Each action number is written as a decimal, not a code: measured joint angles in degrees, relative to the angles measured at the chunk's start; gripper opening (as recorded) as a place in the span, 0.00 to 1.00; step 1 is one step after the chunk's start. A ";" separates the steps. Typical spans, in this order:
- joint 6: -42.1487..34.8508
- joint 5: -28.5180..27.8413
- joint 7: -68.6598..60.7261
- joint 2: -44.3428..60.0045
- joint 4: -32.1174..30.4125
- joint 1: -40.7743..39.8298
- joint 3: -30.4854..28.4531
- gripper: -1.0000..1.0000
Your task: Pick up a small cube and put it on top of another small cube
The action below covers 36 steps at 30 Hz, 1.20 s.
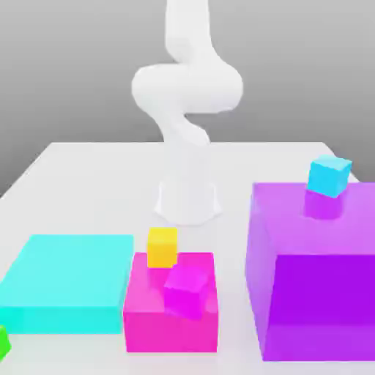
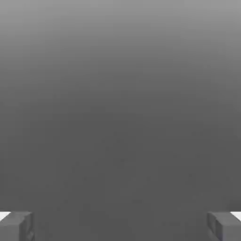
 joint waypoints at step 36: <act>21.13 7.35 -23.29 72.55 9.17 -29.13 -4.21 0.00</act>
